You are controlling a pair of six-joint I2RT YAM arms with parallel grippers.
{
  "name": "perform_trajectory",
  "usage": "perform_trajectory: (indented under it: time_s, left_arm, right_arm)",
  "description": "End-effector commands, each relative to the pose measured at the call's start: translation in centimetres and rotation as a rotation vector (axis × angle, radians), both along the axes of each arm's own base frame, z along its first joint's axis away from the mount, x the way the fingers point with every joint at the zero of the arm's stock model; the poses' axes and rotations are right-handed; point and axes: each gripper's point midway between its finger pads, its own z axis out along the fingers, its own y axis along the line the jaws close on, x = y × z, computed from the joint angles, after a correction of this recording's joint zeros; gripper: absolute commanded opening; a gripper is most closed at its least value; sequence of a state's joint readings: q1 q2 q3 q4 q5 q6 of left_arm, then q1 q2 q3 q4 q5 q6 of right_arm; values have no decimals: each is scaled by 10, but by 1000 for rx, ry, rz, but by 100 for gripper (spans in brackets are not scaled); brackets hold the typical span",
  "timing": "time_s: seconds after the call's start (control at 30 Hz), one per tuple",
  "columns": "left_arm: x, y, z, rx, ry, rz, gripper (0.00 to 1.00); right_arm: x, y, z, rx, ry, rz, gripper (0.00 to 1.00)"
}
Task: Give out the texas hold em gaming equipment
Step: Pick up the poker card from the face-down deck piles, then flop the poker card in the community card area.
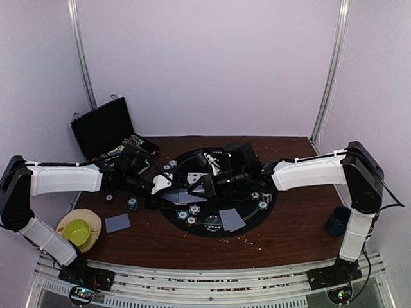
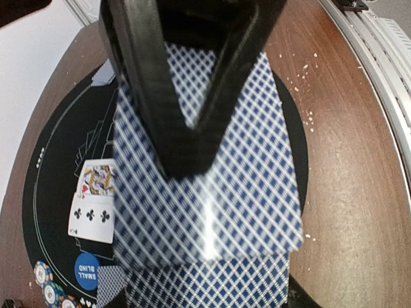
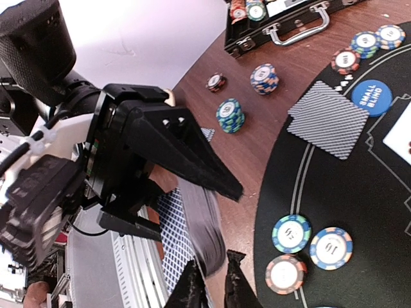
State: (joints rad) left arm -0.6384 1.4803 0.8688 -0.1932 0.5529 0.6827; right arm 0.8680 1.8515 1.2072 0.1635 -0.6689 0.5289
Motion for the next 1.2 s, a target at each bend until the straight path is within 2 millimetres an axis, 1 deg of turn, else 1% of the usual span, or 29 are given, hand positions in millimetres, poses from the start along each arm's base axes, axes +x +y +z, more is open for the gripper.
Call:
perform_trajectory:
  time_s: [0.0,0.07,0.13,0.17,0.27,0.43,0.57,0.6,0.7,0.83,0.9,0.93,1.0,1.1,1.17]
  left_arm:
    - [7,17,-10,58,22,62,53]
    - [7,17,-10,57,21,62,53]
    - [8,17,-10,56,20,63,53]
    - [7,17,-10,57,21,63,53]
    - [7,17,-10,57,20,63,53]
    - [8,17,-10,58,20,65,53]
    - [9,17,-10,59,21,69,53]
    - [9,17,-10,59,18,71,53]
    - [9,17,-10,58,18,70,53]
    - [9,17,-10,59,19,72,53]
    - [10,17,-10,59,20,73,53]
    - [10,17,-10,58,20,73,53]
    - [10,17,-10,59,20,73,53]
    - [9,17,-10,58,20,72,53]
    - [9,17,-10,56,20,71,53]
  right_arm:
    - [13,-11,-6,-26,26,-41,16]
    - [16,-10,-12,-38,31,-49,23]
    - [17,-8,-16,-48,35,-52,25]
    - [17,-7,-19,-55,36,-53,22]
    - [15,-7,-21,-62,40,-47,0]
    - [12,-10,-14,-52,28,-43,0]
    - [22,-23,0,-72,-22,-95,0]
    - [27,-29,3,-90,-41,-120,0]
    - [51,-52,10,-215,-150,-258,0]
    - [93,-91,16,-434,-316,-471,0]
    - [112,-106,15,-549,-388,-558,0]
    - [122,-113,8,-615,-417,-598,0]
    - [141,-127,4,-746,-493,-679,0]
    - [163,-139,-1,-924,-603,-762,0]
    - [172,-144,-6,-1022,-665,-794,0]
